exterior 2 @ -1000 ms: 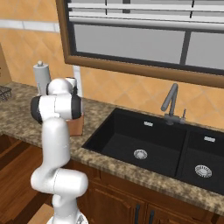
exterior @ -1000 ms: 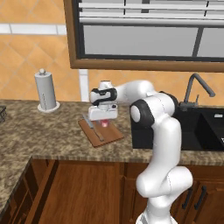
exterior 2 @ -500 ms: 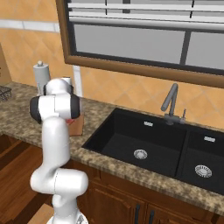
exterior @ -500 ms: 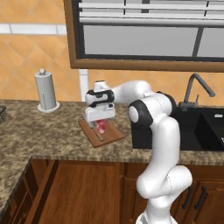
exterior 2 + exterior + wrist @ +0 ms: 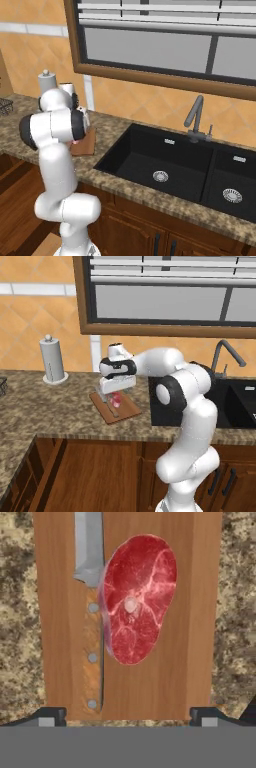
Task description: Pick up the knife from the drawer and place it on the cutting board. Then place the meat from the plate to the cutting board.
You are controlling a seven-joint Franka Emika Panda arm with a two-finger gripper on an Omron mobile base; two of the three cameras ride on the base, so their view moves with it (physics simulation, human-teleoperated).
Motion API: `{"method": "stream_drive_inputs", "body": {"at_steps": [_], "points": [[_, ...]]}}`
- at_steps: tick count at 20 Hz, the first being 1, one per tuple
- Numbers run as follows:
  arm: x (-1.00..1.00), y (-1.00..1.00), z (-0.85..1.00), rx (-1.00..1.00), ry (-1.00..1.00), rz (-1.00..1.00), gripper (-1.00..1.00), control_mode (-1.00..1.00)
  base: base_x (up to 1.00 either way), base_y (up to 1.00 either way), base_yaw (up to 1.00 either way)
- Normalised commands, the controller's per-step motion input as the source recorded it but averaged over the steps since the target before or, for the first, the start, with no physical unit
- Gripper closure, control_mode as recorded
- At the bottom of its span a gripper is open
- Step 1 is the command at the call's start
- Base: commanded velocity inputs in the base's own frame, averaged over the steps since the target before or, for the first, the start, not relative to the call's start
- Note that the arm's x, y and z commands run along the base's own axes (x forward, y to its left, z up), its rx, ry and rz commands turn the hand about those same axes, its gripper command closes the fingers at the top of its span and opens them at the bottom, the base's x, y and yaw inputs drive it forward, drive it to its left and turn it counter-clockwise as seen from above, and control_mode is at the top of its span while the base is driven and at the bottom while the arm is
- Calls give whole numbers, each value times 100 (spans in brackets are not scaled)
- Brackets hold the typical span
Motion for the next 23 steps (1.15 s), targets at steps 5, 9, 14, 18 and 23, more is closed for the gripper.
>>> {"method": "stream_drive_inputs", "body": {"at_steps": [5,9,14,18,23], "points": [[-100,-38,63,13,-9,6,-100,-100,0,0,0],[-100,-36,56,23,-6,6,-100,-100,0,0,0],[-100,-26,79,17,-7,6,-100,-100,0,0,0],[-100,-3,97,6,-11,5,-100,-100,0,0,0],[-100,0,86,0,-15,1,-100,-100,0,0,0]]}}
